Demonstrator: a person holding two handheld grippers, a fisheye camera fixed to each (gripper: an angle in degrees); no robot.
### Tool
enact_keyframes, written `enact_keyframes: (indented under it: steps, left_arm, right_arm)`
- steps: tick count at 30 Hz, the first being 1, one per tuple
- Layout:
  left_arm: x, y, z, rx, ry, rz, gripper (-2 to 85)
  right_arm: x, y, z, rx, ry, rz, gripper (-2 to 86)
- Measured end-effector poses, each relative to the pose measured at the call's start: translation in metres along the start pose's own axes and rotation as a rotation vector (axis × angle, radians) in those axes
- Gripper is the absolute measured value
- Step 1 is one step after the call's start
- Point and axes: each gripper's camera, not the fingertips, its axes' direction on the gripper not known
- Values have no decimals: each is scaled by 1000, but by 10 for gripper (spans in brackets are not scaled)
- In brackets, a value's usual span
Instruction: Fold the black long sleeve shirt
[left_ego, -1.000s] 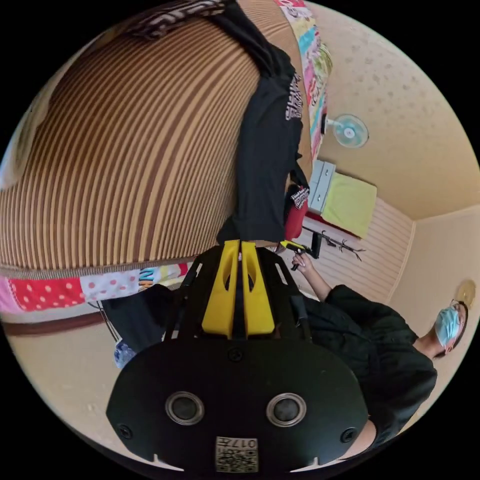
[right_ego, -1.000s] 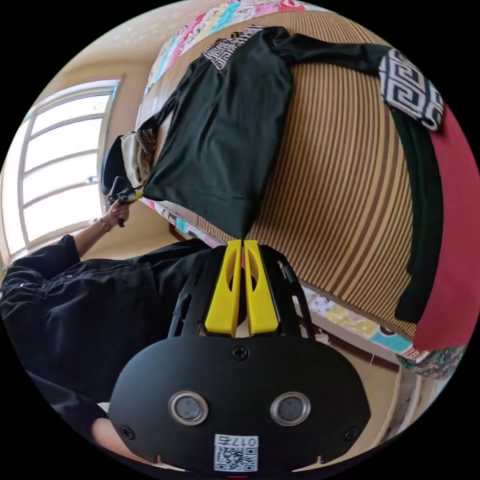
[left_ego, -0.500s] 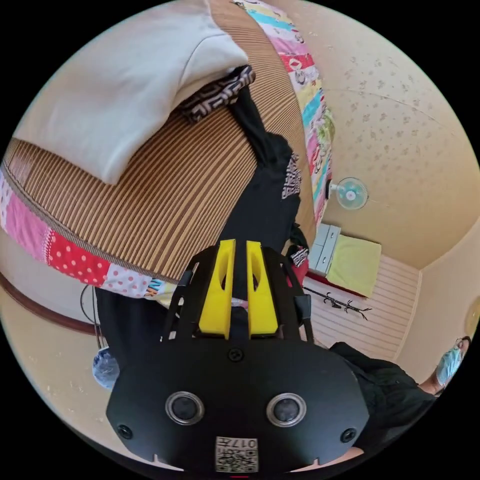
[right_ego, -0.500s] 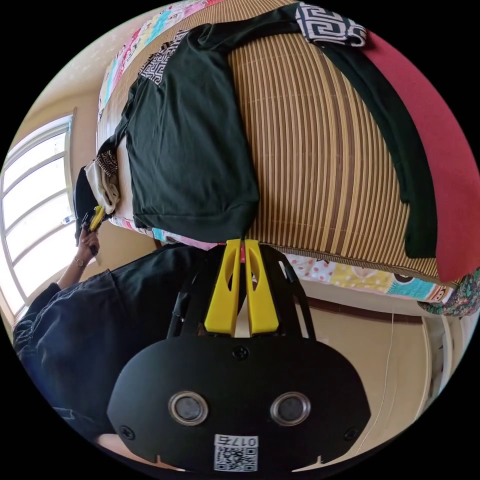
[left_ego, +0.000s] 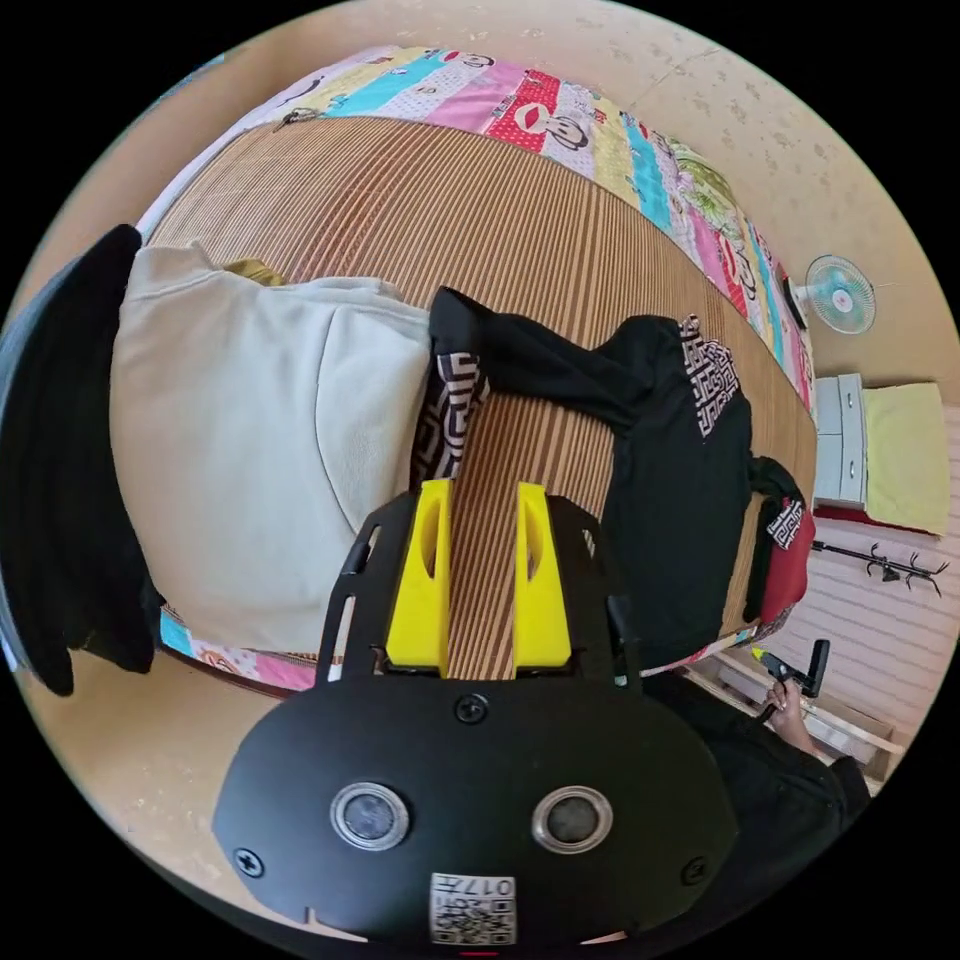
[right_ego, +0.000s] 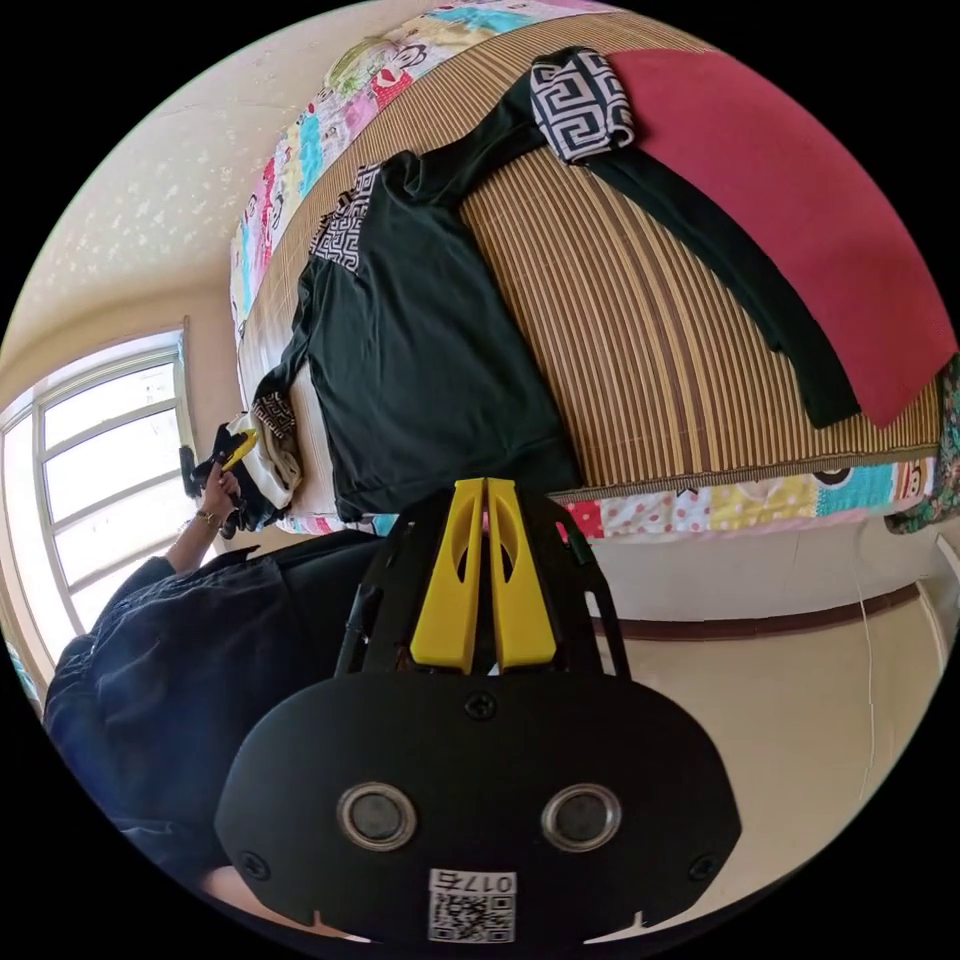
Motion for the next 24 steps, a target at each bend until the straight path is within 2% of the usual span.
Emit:
enact_keyframes:
  steps: [5, 8, 11, 13, 15, 18, 21, 24]
  left_arm:
    - [-21, -40, 20, -99, 0, 9, 83]
    - [-42, -56, 28, -163, 11, -11, 31]
    - [-59, -58, 26, -170, 107, 47, 5]
    - [-71, -56, 18, -157, 310, 106, -2]
    - [-91, -47, 0, -144, 741, 190, -7]
    - [-122, -32, -32, -46, 1118, 174, -9]
    - [-147, -18, -52, 63, 1355, 87, -9]
    - [-164, -4, -56, 173, 1592, -37, -9]
  right_arm:
    - [-22, 40, -1, 31, 4, 17, 6]
    - [-34, 60, 4, 25, 29, 45, 6]
    - [-46, 72, 13, 25, 46, 74, 7]
    - [-55, 73, 18, 33, 32, 76, 8]
    - [-67, 71, 24, 43, 15, 57, 12]
    - [-94, 60, 37, 46, -15, -18, 26]
    - [-132, 39, 60, 26, -146, -149, 55]
    - [-179, 10, 97, -20, -374, -244, 83]
